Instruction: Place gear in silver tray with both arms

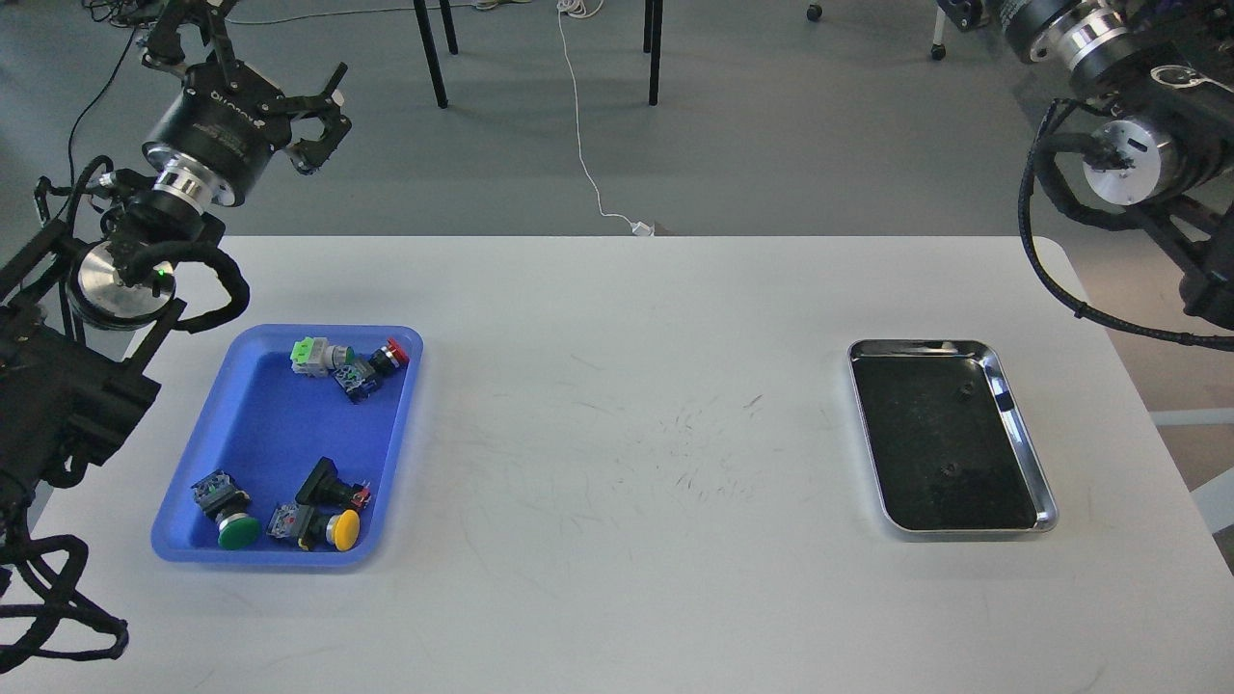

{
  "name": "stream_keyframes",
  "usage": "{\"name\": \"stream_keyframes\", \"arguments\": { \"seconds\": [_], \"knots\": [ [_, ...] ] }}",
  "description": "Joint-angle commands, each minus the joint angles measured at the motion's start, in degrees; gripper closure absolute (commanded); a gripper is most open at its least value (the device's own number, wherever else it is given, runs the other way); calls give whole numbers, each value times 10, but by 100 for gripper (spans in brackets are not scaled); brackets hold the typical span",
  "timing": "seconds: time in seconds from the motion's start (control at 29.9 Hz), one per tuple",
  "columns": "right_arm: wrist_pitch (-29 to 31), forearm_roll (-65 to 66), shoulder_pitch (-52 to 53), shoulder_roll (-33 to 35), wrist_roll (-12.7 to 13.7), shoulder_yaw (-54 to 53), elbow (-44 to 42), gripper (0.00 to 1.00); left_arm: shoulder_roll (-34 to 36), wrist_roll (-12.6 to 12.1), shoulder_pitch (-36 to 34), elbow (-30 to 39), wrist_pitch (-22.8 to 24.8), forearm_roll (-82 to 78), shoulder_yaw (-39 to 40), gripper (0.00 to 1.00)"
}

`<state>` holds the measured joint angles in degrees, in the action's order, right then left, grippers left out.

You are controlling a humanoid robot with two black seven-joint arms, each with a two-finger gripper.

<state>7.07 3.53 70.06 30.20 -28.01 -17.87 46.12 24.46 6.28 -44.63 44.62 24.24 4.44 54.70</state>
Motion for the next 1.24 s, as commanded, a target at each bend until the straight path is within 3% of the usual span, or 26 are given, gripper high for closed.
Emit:
{"name": "stream_keyframes", "arguments": {
  "seconds": [0.0,0.17,0.3,0.37,0.67,0.87,1.2],
  "knots": [
    [3,-66,-42,-3,0,-50,-15,1,-22,6,-2,-18,-1,0,-1,2],
    [8,-117,-81,-16,0,-127,-42,1,-43,7,-5,-40,0,0,0,2],
    [29,-137,-95,-60,59,-196,-98,1,-63,7,-5,-51,3,0,0,2],
    [56,-144,-104,-87,77,-229,-127,1,-71,7,-5,-51,2,0,1,2],
    [79,-180,-184,-146,117,-372,-134,1,-79,7,2,-50,-1,1,1,2],
    [78,-181,-204,-162,111,-390,-89,1,-79,7,3,-49,-1,1,0,2],
    [104,-179,-211,-163,103,-390,-97,1,-77,7,2,-50,-6,0,0,2]
  ]
}}
